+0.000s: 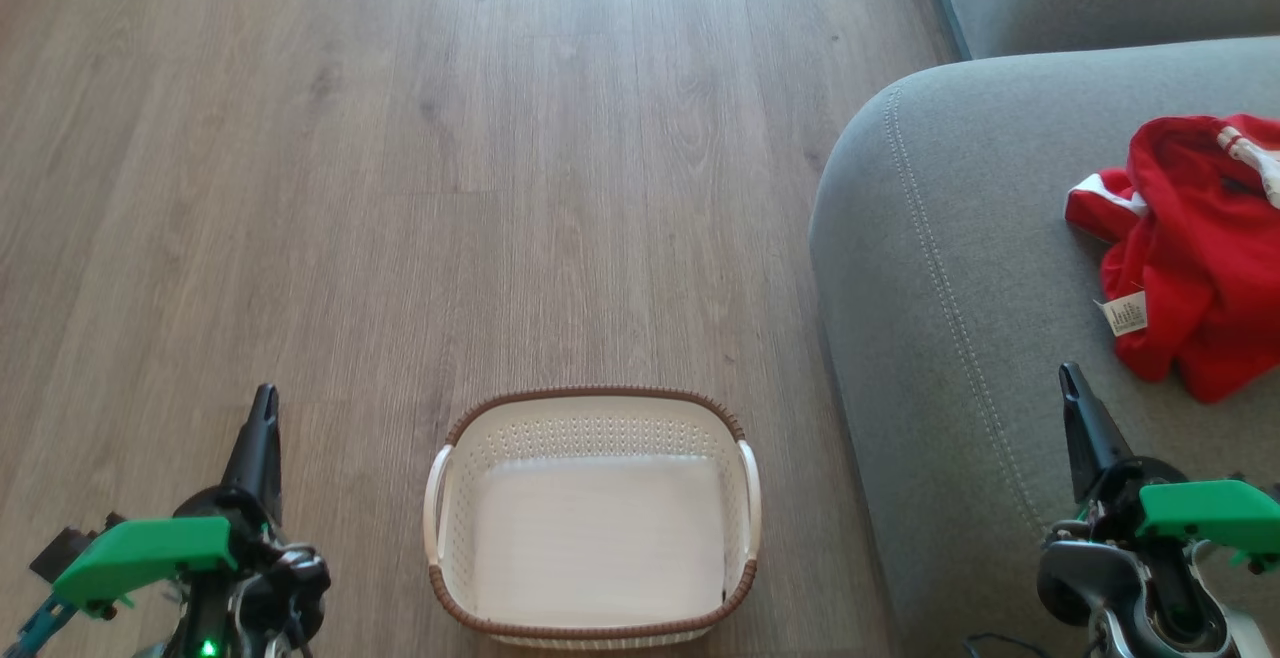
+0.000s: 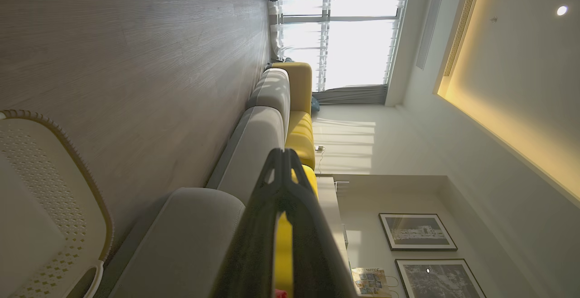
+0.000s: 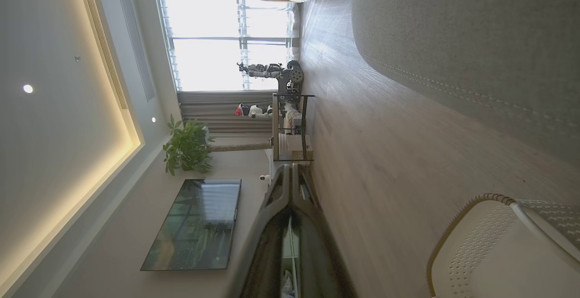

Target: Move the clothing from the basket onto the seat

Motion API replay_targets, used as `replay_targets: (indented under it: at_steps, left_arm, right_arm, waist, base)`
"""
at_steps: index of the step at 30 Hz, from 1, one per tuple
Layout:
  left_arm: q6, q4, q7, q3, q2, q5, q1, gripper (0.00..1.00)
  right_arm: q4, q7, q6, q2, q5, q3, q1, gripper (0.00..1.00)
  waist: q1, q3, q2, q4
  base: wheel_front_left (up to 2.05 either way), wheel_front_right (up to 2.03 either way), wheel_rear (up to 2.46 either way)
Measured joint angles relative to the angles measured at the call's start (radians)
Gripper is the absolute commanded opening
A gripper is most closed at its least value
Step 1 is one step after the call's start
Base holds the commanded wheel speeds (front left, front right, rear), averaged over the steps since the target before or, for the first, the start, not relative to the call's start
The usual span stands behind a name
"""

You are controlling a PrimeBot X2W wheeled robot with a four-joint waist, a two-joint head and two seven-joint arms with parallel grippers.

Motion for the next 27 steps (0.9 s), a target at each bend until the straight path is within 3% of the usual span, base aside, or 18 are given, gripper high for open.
replay_targets:
  at_steps: [27]
  left_arm:
    - [0.000,0.000,0.000,0.001,-0.001,0.001,0.000,0.00]
  right_arm:
    - [0.000,0.000,0.000,0.002,0.000,-0.001,0.000,0.00]
  waist:
    - [0.0000,0.000,0.0000,0.000]
  base:
    - [0.00,0.00,0.00]
